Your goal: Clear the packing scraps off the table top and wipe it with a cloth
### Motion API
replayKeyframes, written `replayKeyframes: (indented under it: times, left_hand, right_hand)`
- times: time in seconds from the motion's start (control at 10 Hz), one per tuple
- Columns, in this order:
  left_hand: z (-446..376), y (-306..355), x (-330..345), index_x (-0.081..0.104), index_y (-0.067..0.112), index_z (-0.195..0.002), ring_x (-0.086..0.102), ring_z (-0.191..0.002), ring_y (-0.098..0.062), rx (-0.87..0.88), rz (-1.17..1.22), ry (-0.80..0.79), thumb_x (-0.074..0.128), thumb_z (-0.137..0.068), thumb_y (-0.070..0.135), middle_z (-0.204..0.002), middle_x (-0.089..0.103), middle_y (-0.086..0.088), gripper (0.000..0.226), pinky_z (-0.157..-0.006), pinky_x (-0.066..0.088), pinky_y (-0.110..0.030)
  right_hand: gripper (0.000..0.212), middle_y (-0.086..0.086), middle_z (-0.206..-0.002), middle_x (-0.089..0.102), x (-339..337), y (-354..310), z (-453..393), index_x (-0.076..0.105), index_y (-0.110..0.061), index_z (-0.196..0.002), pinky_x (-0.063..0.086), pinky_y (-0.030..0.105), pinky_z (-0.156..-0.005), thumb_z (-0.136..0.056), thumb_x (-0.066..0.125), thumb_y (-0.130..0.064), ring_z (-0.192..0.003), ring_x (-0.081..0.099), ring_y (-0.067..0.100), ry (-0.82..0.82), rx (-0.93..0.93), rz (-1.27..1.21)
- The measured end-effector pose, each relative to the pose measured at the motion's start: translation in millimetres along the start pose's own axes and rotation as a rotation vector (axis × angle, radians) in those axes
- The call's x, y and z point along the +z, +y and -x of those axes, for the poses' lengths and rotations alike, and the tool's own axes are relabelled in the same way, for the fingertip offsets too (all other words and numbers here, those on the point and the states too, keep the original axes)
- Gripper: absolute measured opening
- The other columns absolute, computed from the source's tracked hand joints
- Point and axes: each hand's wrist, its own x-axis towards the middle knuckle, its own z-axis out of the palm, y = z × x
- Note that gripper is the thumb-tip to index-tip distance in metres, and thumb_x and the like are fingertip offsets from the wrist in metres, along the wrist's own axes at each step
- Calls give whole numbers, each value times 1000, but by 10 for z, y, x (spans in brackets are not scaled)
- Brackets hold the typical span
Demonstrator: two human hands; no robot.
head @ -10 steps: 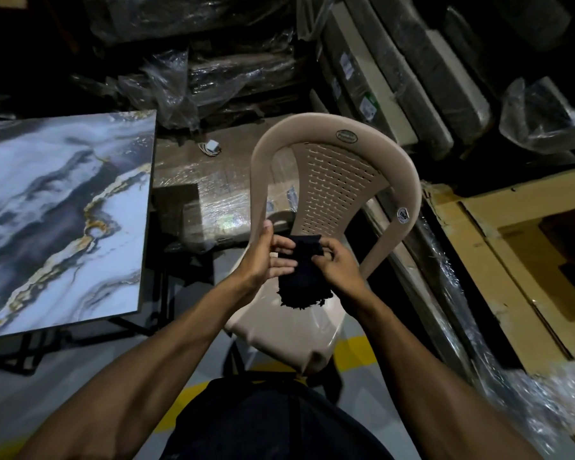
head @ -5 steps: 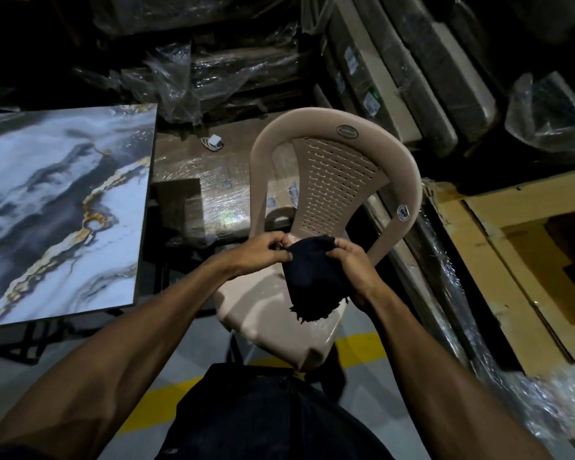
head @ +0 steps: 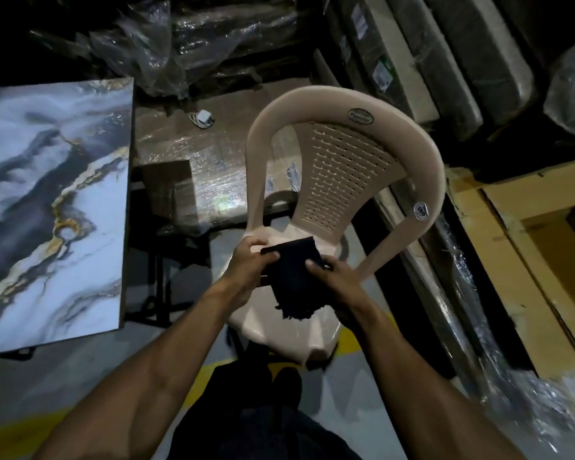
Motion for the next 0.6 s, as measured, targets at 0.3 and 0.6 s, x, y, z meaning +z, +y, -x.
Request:
replayKeyframes:
  times: [0.3,0.6]
  left_hand:
    - [-1120,-859,-210,44,17,-131,59,-83,-20,-309,-125,86,55,-92,4,-97,61,-8,42,-62,48,-29]
    - [-1929,-1309,-318,39,11,-137,50,-95,-22,-316,-245,110,53,-95,5,-106,51,-8,45,-79,40,-25]
  right_hand:
    - [29,22,-99,72,479,1052,-708,69,-3,-103,53,35,-64,-84,50,9,-85,68,36,262,440,-196]
    - [43,12,-130,53,442,1565,-1438,46,-14,-139,49,40,-83,-97,54,-21,-102,57,27,318,643,-266]
